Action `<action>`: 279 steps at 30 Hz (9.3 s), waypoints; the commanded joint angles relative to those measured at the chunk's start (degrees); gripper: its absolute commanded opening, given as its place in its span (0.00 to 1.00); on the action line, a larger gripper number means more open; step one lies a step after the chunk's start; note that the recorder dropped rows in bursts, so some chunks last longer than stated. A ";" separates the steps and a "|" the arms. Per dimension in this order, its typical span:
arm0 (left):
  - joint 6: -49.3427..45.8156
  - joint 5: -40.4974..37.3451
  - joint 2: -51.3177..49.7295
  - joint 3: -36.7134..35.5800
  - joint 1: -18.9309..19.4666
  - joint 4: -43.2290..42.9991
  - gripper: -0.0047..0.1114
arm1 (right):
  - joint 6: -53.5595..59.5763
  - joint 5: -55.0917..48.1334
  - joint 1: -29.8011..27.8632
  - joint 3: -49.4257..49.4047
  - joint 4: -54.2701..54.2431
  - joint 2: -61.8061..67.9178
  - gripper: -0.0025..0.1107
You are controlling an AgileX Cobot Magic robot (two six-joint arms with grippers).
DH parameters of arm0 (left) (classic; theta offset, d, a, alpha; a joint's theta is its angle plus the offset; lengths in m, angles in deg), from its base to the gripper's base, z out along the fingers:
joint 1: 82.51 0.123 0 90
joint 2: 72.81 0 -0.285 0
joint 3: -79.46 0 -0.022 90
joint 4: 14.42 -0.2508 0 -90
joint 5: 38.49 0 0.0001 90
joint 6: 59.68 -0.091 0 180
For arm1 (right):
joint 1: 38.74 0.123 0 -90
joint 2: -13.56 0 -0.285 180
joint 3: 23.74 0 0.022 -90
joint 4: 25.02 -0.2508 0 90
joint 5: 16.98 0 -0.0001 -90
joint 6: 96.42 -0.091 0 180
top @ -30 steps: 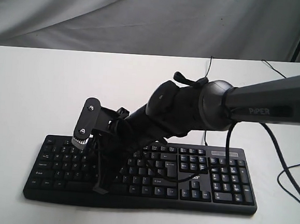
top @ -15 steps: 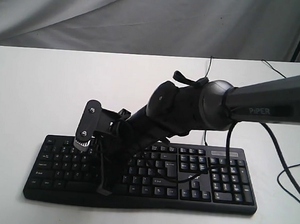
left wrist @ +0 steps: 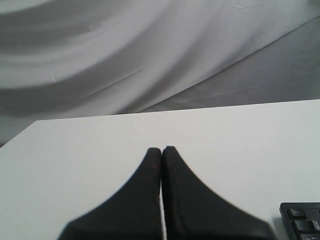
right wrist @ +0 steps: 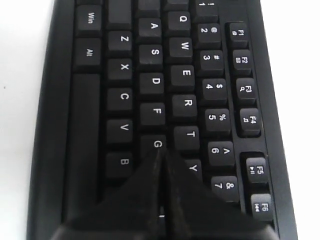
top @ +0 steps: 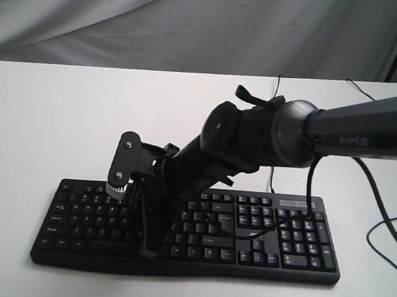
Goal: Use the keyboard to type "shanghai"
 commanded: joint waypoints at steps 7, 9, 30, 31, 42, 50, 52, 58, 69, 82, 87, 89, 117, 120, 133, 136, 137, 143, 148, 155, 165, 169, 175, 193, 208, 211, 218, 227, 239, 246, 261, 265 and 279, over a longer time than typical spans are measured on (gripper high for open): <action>0.16 0.30 -0.18 -0.29 -0.22 0.03 0.05 | -0.23 -0.69 -0.29 0.38 0.13 -0.19 0.02; 0.16 0.30 -0.18 -0.29 -0.22 0.03 0.05 | -0.23 -0.69 -0.29 0.38 0.13 -0.19 0.02; 0.16 0.30 -0.18 -0.29 -0.22 0.03 0.05 | -0.01 -0.69 -0.29 0.38 -0.12 0.91 0.02; 0.16 0.30 -0.18 -0.29 -0.22 0.03 0.05 | -0.01 -0.69 -0.29 0.38 -0.12 0.91 0.02; 0.16 0.30 -0.18 -0.29 -0.22 0.03 0.05 | -0.01 -0.69 -0.29 0.38 0.05 0.94 0.02; 0.16 0.30 -0.18 -0.29 -0.22 0.03 0.05 | -0.01 -0.59 -0.29 0.38 0.05 2.12 0.02; 0.16 0.30 -0.18 -0.29 -0.22 0.03 0.05 | -0.01 -0.59 -0.29 0.38 0.16 2.70 0.02; 0.16 0.30 -0.18 -0.29 -0.22 0.03 0.05 | -0.01 -0.96 -0.29 0.38 0.25 0.25 0.02; 0.16 0.30 -0.18 -0.29 -0.22 0.03 0.05 | -0.39 -0.69 0.39 0.38 -0.03 -2.45 0.02; 0.16 0.30 -0.18 -0.29 -0.22 0.03 0.05 | -0.39 -0.69 0.39 0.38 -0.44 -2.45 0.02; 0.16 0.30 -0.18 -0.29 -0.22 0.03 0.05 | -0.39 0.01 1.10 0.38 -2.64 -2.45 0.02; 0.16 0.30 -0.18 -0.29 -0.22 0.03 0.05 | -0.61 1.06 1.65 0.38 -2.64 -2.45 0.02; 0.16 0.30 -0.18 -0.29 -0.22 0.03 0.05 | -15.73 0.72 7.86 15.91 5.92 7.04 0.02; 0.16 0.30 -0.18 -0.29 -0.22 0.03 0.05 | -16.44 -0.58 8.37 18.84 6.79 9.05 0.02; 0.16 0.30 -0.18 -0.29 -0.22 0.03 0.05 | -16.69 -1.70 8.40 21.03 7.70 10.94 0.02; 0.16 0.30 -0.18 -0.29 -0.22 0.03 0.05 | -16.69 -1.58 8.40 21.03 7.70 10.94 0.02; 0.16 0.30 -0.18 -0.29 -0.22 0.03 0.05 | -16.69 -1.59 8.40 21.03 7.80 10.94 0.02; 0.16 0.30 -0.18 -0.29 -0.22 0.03 0.05 | -16.32 -0.92 8.40 21.03 8.03 12.50 0.02; 0.16 0.30 -0.18 -0.29 -0.22 0.03 0.05 | -16.32 -0.92 8.40 21.03 8.18 12.13 0.02; 0.16 0.30 -0.18 -0.29 -0.22 0.03 0.05 | -16.32 -0.92 8.40 21.03 8.18 12.13 0.02; 0.16 0.30 -0.18 -0.29 -0.22 0.03 0.05 | -16.32 -1.70 8.40 21.03 9.27 14.05 0.02; 0.16 0.30 -0.18 -0.29 -0.22 0.03 0.05 | -16.88 -2.10 8.27 21.03 10.89 12.89 0.02; 0.16 0.30 -0.18 -0.29 -0.22 0.03 0.05 | -16.88 -3.29 8.27 21.03 10.89 9.78 0.02; 0.16 0.30 -0.18 -0.29 -0.22 0.03 0.05 | -17.07 -4.02 8.27 21.03 11.02 6.76 0.02; 0.16 0.30 -0.18 -0.29 -0.22 0.03 0.05 | -17.11 -6.73 6.18 18.95 12.13 5.11 0.02; 0.16 0.30 -0.18 -0.29 -0.22 0.03 0.05 | -17.00 -6.69 4.90 15.77 13.30 3.50 0.02; 0.16 0.30 -0.18 -0.29 -0.22 0.03 0.05 | -13.42 -2.17 2.10 7.47 13.33 -2.02 0.02; 0.16 0.30 -0.18 -0.29 -0.22 0.03 0.05 | -12.49 -3.16 0.11 4.05 13.40 -5.02 0.02; 0.16 0.30 -0.18 -0.29 -0.22 0.03 0.05 | -3.70 -4.28 -4.16 0.02 5.32 -5.16 0.02; 0.16 0.30 -0.18 -0.29 -0.22 0.03 0.05 | 1.19 -3.99 -4.29 -0.62 0.72 -5.04 0.02; 0.16 0.30 -0.18 -0.29 -0.22 0.03 0.05 | 1.34 -2.23 -4.42 -0.77 1.77 -2.03 0.02; 0.16 0.30 -0.18 -0.29 -0.22 0.03 0.05 | 1.03 -2.23 -4.52 -0.77 3.39 -1.93 0.02; 0.16 0.30 -0.18 -0.29 -0.22 0.03 0.05 | 1.79 -2.21 -4.97 -0.66 3.82 -0.47 0.02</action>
